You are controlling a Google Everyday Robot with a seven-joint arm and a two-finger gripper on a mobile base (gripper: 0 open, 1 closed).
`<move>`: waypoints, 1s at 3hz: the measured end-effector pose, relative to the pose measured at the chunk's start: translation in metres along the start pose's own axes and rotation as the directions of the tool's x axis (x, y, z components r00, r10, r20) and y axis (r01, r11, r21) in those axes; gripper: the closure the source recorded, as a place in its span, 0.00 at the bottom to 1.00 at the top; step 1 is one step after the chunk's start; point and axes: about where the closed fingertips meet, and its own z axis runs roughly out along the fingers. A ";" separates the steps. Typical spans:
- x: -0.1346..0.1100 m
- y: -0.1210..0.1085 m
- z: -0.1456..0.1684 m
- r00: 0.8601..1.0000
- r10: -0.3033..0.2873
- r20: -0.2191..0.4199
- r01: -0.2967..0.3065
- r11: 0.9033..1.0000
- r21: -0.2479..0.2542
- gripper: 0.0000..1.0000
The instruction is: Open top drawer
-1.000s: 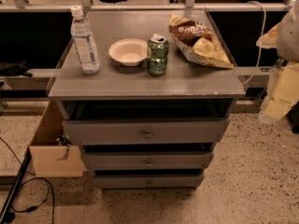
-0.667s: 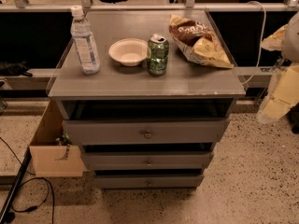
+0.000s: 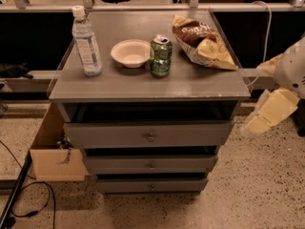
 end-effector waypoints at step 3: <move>0.002 0.012 0.035 0.996 0.008 0.094 -0.006 1.000 -0.020 0.00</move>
Offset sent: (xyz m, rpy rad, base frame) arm -0.0045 0.0012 -0.0181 0.0452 0.0047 -0.0237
